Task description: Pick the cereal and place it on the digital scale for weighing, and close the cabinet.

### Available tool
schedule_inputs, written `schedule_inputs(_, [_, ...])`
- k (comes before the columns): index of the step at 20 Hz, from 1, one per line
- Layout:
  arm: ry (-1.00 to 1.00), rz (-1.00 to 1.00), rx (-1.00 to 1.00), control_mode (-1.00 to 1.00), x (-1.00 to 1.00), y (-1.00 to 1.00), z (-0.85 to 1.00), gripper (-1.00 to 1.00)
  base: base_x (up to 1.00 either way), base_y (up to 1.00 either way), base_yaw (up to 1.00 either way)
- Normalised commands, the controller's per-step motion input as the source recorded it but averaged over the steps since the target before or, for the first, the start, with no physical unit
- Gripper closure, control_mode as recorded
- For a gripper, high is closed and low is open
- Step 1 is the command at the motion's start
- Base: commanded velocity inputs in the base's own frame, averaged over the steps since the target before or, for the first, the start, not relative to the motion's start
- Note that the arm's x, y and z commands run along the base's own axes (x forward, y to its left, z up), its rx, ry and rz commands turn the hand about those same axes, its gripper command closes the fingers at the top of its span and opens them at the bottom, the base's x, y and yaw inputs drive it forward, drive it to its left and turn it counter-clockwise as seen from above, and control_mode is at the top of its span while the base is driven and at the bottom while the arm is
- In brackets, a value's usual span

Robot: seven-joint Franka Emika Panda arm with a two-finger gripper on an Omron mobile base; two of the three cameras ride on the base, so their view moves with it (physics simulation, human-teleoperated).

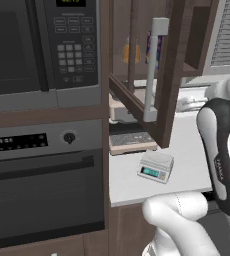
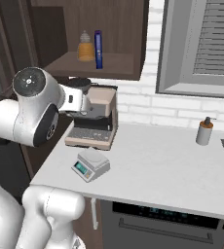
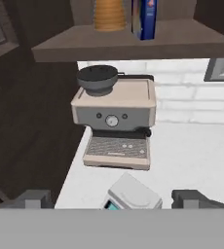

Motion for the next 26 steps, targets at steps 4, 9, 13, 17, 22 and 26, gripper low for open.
schedule_inputs(4, [-0.5,0.0,0.02,-1.0,-0.46,-0.32,0.91,-1.0,0.0,0.0,0.0])
schedule_inputs(9, [-0.16,0.0,0.0,-1.0,-0.1,-0.16,0.98,-1.0,0.0,0.0,0.0])
schedule_inputs(13, [-0.01,0.0,0.0,-1.0,0.0,-0.11,0.89,-1.0,0.0,0.0,0.0])
schedule_inputs(17, [0.05,0.0,-0.01,-1.0,0.16,0.0,0.28,-1.0,0.0,0.0,0.0])
schedule_inputs(22, [0.04,0.0,-0.05,-1.0,0.27,0.0,-0.23,-1.0,0.0,0.0,0.0])
schedule_inputs(26, [0.01,0.0,-0.03,-1.0,0.77,0.0,-0.29,-1.0,0.0,0.0,0.0])
